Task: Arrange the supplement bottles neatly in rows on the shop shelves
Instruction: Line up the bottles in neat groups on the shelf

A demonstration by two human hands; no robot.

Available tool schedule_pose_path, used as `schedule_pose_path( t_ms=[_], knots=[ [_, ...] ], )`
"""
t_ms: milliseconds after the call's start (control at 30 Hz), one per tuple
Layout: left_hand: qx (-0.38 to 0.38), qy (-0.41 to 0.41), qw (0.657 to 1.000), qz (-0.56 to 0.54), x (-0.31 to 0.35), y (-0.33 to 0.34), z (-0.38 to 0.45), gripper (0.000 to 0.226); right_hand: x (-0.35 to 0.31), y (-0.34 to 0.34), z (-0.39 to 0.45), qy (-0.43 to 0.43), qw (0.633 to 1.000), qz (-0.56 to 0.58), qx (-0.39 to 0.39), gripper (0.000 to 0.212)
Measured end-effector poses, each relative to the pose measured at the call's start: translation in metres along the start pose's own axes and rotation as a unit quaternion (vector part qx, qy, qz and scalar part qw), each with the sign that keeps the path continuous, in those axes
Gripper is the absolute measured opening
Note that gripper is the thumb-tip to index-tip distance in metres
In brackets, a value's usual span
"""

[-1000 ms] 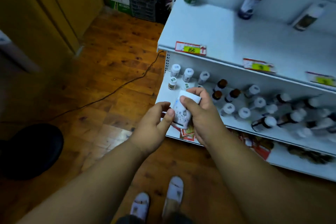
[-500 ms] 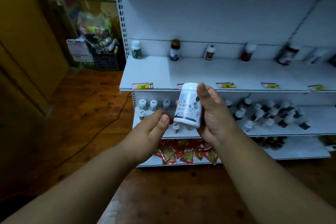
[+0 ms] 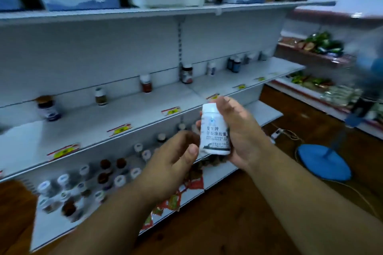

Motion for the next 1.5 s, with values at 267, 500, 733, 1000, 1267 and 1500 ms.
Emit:
schedule_pose_path(
  t_ms=[267,500,733,1000,1267,1500],
  knots=[
    [-0.082,0.017,0.995,-0.057,0.024,0.148,0.158,0.063,-0.062,-0.206,0.033,-0.081,0.980,-0.098,0.151,0.043],
    [-0.137,0.013,0.988,-0.070,0.004,0.234,0.314,0.071,-0.105,-0.338,0.109,-0.129,0.942,-0.187,0.249,0.032],
    [-0.182,0.077,0.980,0.030,0.023,0.308,0.460,0.057,-0.151,-0.464,0.166,-0.116,0.913,-0.232,0.316,0.045],
    [-0.178,0.079,0.975,0.109,0.016,0.414,0.595,0.085,-0.159,-0.615,0.256,-0.091,0.927,-0.222,0.287,0.036],
    [-0.104,0.004,0.988,0.119,-0.010,0.427,0.716,0.098,-0.182,-0.688,0.400,-0.050,0.966,-0.210,0.144,0.033],
    [-0.031,-0.011,0.984,0.177,-0.064,0.393,0.828,0.092,-0.164,-0.703,0.545,-0.040,0.971,-0.222,0.077,0.039]
  ],
)
Point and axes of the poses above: each hand's wrist, its own z-axis towards the middle knuckle, its own y-axis out of the palm, x = y × z, the point moved 10 cm from there along z, towards the middle knuckle, and after that the axes turned 8 degrees about -z, right-handed, at the moved point
